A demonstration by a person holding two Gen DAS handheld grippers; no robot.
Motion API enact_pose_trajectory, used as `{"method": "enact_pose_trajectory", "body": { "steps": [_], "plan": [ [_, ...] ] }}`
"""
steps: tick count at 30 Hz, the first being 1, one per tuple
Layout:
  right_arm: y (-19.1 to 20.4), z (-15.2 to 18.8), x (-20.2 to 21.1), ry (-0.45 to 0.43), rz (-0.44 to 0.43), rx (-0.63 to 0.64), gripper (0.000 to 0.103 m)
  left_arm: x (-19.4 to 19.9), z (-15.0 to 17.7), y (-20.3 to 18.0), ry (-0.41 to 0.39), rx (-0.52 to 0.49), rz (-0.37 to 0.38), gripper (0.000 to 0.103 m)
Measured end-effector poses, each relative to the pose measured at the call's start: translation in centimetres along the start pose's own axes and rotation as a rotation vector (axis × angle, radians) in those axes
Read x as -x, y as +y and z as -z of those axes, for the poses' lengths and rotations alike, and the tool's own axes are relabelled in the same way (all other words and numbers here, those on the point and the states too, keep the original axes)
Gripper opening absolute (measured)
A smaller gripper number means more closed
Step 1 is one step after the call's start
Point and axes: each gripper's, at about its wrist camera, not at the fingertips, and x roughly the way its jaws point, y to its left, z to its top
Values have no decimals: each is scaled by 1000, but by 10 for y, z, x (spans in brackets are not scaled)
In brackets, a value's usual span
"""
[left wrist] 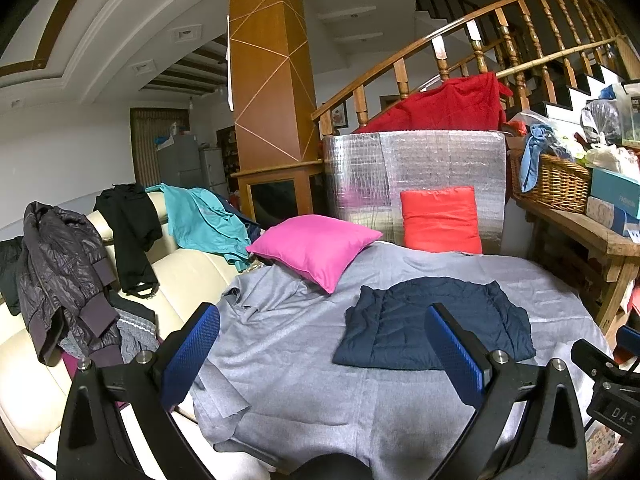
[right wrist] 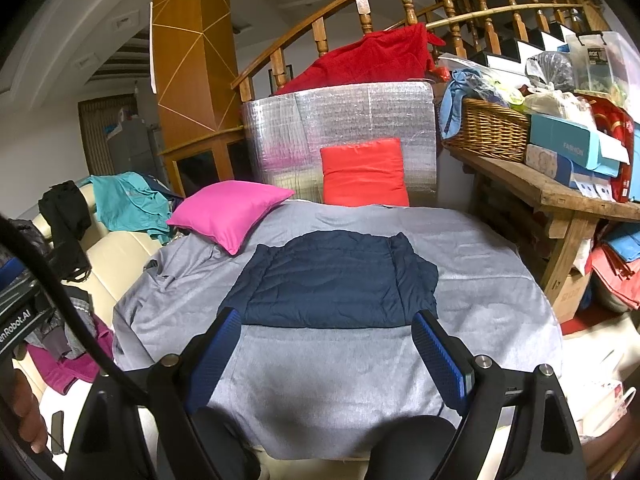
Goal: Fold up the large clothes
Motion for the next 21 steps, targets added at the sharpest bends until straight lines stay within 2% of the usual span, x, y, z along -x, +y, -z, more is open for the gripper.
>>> {"method": "enact_pose_trajectory", "body": {
  "steps": [21],
  "plan": [
    [5, 2, -7, 14, 18, 1, 89, -4, 3, 1, 19, 13, -11, 101]
  ]
}}
